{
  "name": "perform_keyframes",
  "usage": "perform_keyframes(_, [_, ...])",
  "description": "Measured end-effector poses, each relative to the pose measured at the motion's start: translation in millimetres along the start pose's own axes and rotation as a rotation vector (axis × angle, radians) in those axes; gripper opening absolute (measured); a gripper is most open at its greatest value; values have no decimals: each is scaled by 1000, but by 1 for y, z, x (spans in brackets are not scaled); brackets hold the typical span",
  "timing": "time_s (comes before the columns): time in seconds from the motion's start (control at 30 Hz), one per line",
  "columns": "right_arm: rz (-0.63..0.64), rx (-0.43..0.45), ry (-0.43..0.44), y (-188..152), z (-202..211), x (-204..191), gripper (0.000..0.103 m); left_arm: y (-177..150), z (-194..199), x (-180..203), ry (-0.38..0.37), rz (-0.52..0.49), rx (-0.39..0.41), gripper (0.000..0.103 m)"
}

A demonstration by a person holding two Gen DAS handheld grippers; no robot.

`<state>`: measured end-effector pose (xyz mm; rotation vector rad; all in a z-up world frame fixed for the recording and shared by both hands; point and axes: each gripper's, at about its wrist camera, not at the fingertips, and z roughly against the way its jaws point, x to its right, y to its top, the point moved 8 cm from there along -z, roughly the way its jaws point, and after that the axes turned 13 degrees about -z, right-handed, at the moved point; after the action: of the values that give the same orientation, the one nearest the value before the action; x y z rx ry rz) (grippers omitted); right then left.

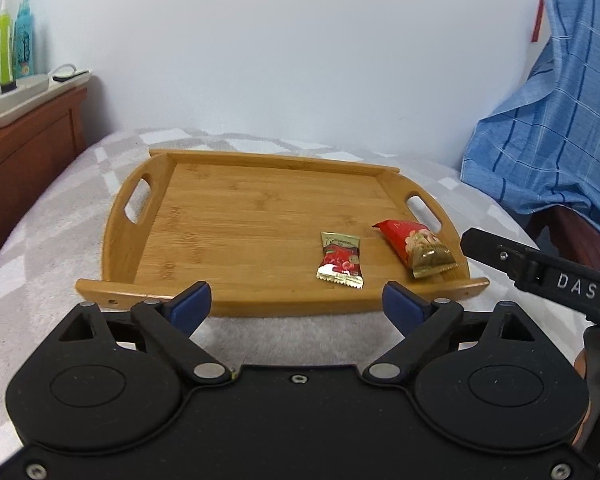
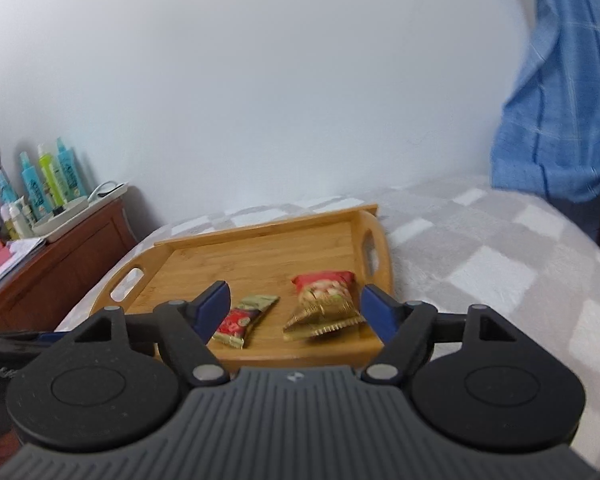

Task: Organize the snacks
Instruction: 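Withdraw both tools from the tray back over the snack pile, then grasp a red wafer bar with the left tool while the right tool grasps another red bar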

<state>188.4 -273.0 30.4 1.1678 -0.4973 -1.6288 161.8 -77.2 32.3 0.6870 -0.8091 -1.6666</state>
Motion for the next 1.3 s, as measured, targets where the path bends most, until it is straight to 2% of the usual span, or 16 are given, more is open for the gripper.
perform_keyframes(0.43, [-38, 39, -65, -36, 39, 11, 86, -36, 32, 0, 18, -46, 24, 98])
perform_keyframes(0.7, [-32, 30, -101, -62, 52, 9, 86, -62, 39, 1, 15, -46, -11, 98])
perform_keyframes(0.77, [-39, 28, -116, -69, 55, 10, 86, -68, 40, 3, 2, -53, -30, 93])
perform_keyframes(0.87, [-46, 21, -138, -78, 58, 12, 86, -74, 44, 10, -22, -74, -48, 71])
perform_keyframes(0.97, [-64, 3, -154, -89, 61, 16, 86, -78, 48, 20, -71, -80, -58, 59])
perform_keyframes(1.07, [-95, -15, -171, -98, 62, 21, 86, -79, 50, 30, -107, -86, -63, 52])
perform_keyframes(1.3, [-92, -19, -225, -101, 58, 27, 86, -81, 42, 48, -133, -85, -77, 45])
